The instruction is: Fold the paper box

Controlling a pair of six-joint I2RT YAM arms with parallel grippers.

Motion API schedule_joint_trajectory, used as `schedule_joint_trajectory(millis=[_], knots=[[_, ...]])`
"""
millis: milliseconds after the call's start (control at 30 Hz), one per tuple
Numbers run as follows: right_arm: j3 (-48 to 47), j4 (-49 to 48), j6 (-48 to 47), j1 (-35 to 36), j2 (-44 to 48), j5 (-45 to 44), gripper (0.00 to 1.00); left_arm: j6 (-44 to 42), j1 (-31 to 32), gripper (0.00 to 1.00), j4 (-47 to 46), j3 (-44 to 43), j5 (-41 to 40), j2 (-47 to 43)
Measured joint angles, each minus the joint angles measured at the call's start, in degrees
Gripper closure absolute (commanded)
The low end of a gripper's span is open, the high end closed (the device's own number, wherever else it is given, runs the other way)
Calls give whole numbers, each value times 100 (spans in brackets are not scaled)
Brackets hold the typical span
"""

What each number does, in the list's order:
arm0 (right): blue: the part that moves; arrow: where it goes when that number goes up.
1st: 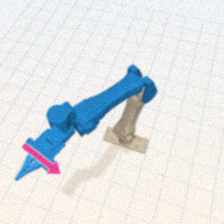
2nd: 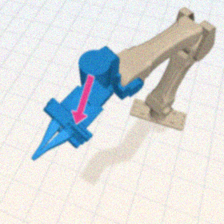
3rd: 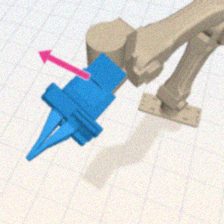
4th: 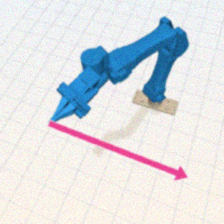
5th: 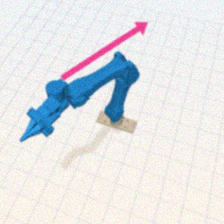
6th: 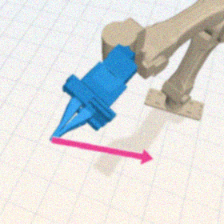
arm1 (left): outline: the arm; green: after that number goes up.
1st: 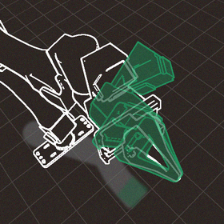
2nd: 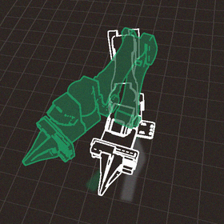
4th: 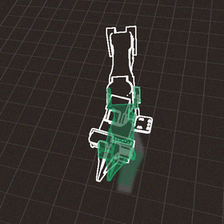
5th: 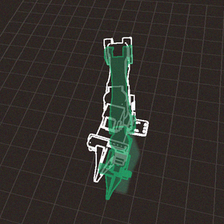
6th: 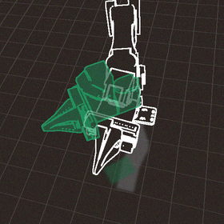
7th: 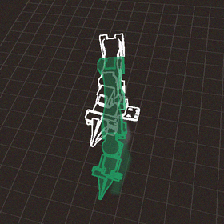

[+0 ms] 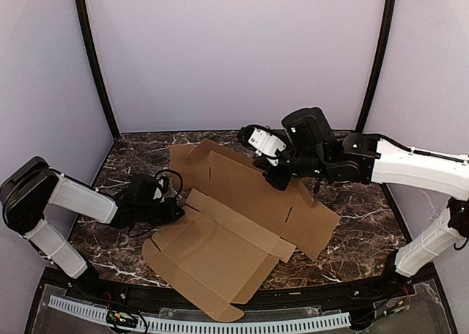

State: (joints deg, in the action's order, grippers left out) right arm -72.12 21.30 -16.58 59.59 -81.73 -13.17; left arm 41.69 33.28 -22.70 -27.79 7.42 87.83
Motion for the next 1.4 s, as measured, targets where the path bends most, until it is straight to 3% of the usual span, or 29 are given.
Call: schedule_joint_trajectory(millis=[767, 1200, 1400], knots=[[90, 160, 365, 52, 315, 74, 100, 55, 0, 99, -1040, 52, 391, 221], [76, 256, 389, 63, 437, 55, 100, -977, 0, 99, 503, -136, -348, -1716], [-39, 262, 433, 92, 343, 140, 100, -1421, 2, 99, 935, -295, -695, -2124]])
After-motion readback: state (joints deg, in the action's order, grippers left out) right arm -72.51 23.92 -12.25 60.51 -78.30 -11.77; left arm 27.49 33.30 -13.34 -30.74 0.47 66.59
